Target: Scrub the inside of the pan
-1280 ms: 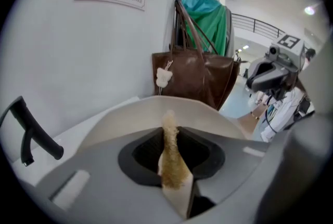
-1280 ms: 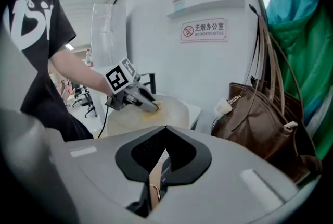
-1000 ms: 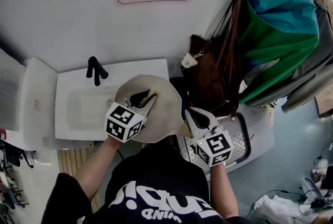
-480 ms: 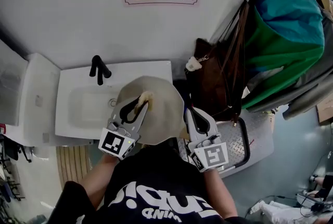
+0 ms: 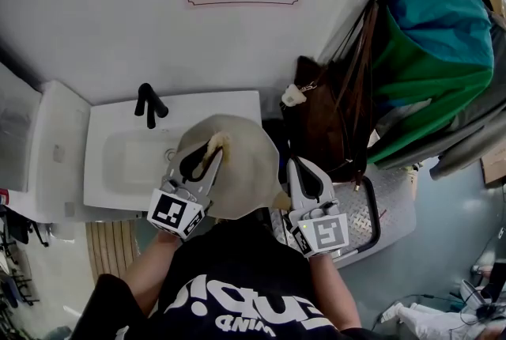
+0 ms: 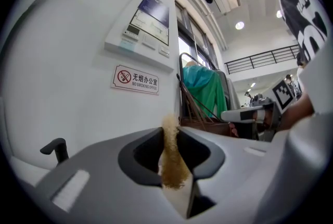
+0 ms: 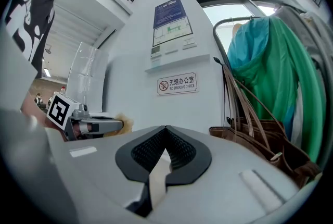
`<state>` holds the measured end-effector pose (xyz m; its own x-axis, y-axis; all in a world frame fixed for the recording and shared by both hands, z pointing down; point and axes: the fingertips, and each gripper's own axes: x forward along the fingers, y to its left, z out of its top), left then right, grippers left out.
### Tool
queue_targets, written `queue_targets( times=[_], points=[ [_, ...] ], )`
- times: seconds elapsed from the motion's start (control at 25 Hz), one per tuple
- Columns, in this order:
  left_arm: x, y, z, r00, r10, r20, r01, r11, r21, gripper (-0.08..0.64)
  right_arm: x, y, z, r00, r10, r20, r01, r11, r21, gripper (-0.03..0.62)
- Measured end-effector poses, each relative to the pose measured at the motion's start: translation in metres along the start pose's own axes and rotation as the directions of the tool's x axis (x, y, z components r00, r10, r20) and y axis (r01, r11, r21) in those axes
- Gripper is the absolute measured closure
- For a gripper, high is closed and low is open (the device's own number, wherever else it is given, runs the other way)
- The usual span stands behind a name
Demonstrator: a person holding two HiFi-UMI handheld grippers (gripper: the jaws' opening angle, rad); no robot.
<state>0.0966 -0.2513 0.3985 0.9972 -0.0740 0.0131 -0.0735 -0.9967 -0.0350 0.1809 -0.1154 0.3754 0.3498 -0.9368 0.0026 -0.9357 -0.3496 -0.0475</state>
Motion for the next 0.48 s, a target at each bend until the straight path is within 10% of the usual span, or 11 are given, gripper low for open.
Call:
queue_targets(
  times=[0.48],
  points=[
    [0.0020, 0.0053, -0.0074, 0.999, 0.019, -0.030, -0.021, 0.999, -0.048, 0.483, -0.0011, -0.0016, -0.0003, 1.000, -0.017, -0.004, 0.017, 0.999, -0.028, 0.584]
  ],
)
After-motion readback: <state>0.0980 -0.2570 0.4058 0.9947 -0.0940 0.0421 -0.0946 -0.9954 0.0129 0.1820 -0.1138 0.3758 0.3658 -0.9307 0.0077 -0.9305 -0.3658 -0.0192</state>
